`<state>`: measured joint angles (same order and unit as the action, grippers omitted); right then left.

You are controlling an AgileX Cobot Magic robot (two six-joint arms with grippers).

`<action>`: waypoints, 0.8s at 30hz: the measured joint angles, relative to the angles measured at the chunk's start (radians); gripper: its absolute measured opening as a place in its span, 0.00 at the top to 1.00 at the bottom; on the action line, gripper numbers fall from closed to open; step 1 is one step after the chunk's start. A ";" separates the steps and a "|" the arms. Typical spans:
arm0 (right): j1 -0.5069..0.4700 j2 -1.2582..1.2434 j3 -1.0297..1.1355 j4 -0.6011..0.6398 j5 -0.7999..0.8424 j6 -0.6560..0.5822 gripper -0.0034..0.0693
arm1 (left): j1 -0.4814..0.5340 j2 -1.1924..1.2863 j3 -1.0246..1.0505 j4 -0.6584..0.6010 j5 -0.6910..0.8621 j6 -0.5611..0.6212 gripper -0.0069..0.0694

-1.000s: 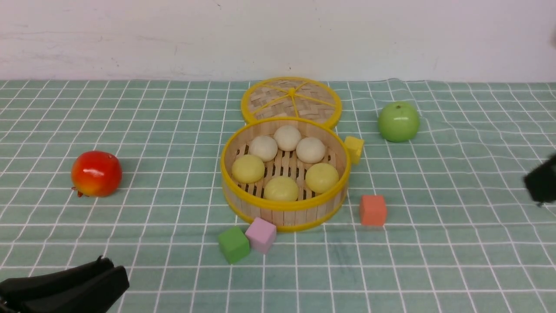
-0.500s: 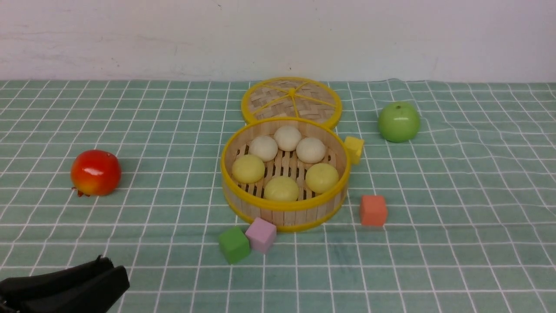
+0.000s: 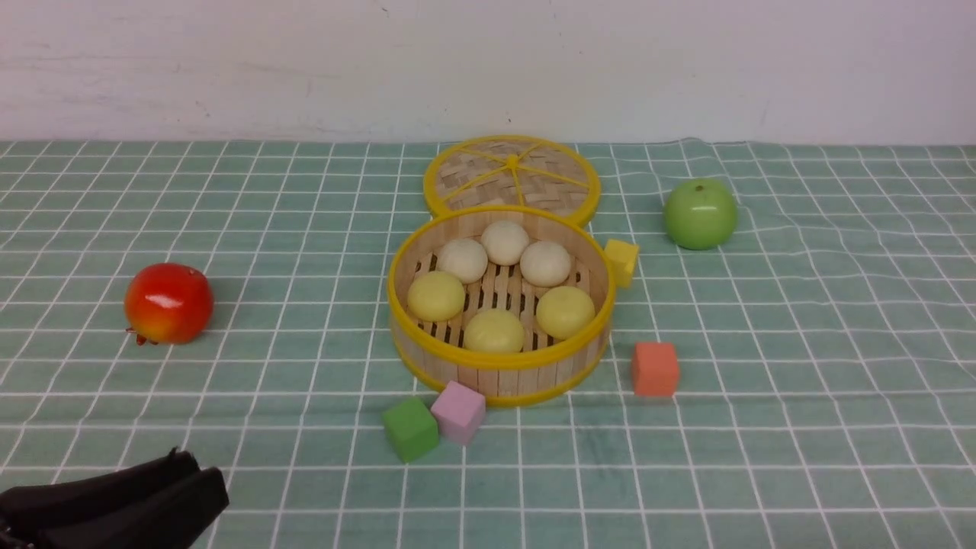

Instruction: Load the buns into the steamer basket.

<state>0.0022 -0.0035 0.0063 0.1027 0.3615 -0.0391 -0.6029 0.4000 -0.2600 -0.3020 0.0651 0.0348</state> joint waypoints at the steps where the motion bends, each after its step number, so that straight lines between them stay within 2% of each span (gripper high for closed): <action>1: 0.000 -0.004 0.012 0.000 -0.003 0.000 0.82 | 0.000 0.000 0.000 0.000 0.000 0.000 0.67; 7: 0.000 -0.007 0.012 -0.013 0.008 0.000 0.83 | 0.000 0.000 0.000 0.000 0.000 0.000 0.66; 15: 0.000 -0.007 0.012 -0.018 0.012 0.000 0.92 | 0.000 0.000 0.000 -0.001 0.000 0.000 0.64; 24: 0.000 -0.007 0.012 -0.018 0.012 0.000 0.92 | 0.000 0.000 0.000 -0.001 0.000 0.000 0.63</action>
<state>0.0022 -0.0101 0.0179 0.0844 0.3737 -0.0391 -0.6029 0.4000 -0.2600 -0.3027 0.0651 0.0348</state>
